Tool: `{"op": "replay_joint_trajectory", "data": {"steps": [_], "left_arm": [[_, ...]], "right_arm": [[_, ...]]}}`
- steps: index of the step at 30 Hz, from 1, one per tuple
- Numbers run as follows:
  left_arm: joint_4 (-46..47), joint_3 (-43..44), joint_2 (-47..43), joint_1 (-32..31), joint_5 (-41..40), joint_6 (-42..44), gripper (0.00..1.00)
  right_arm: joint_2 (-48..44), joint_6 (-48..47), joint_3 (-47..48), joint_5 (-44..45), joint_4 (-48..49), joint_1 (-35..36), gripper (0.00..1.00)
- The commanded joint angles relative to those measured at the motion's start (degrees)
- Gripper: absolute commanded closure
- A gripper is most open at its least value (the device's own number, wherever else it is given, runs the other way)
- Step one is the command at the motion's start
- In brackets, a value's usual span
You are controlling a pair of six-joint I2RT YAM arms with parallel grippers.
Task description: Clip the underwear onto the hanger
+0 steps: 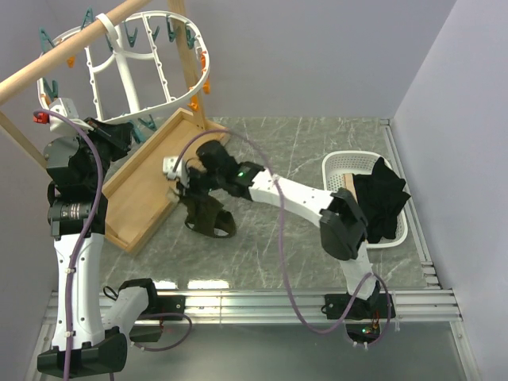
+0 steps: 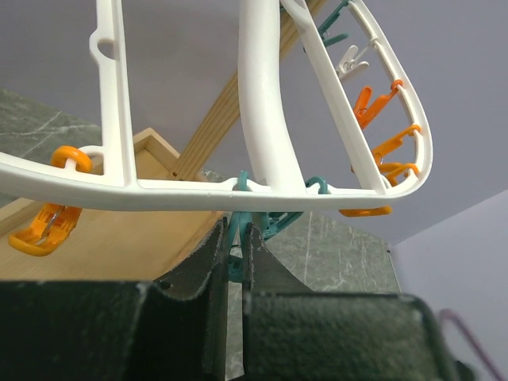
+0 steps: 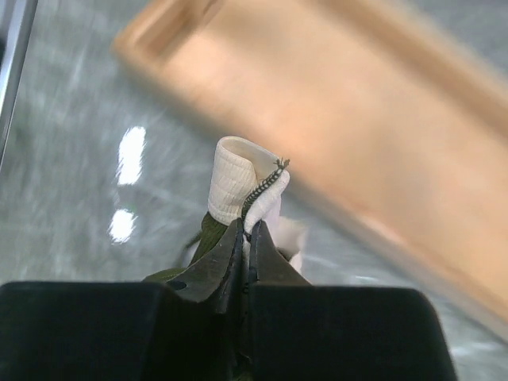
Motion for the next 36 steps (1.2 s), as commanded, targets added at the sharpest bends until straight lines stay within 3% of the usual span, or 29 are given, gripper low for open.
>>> {"op": "replay_joint_trajectory", "data": {"steps": [1,13,20,22,27,32,36], "left_arm": [[-5.36,-0.29,-1.17,0.09,3.92,1.17,1.0],[-5.19,-0.73,-1.34,0.09,6.56,0.81,1.0],[-5.45,-0.64,-1.78,0.09,6.21,0.64,0.99],[-4.66,-0.64,-2.74,0.09,7.0,0.73,0.94],[-5.45,0.06,-5.29,0.0,6.3,1.95,0.67],[-8.26,-0.91,-8.46,0.0,7.26,4.06,0.54],[-11.6,-0.65,-10.13,0.0,9.1,5.82,0.47]], "right_arm": [[-5.69,3.82,1.1,-0.54,6.47,-2.15,1.0],[-2.7,8.92,13.84,-6.07,12.54,-4.61,1.0],[-1.56,10.86,15.34,-6.34,13.5,-4.61,1.0],[-1.65,10.77,14.99,-5.72,13.42,-4.61,1.0],[-2.09,10.59,13.76,-5.63,13.42,-4.61,1.0],[-2.26,10.77,12.44,-5.28,12.63,-4.7,1.0],[-4.45,10.86,10.78,-5.45,5.17,-5.93,1.0]]}}
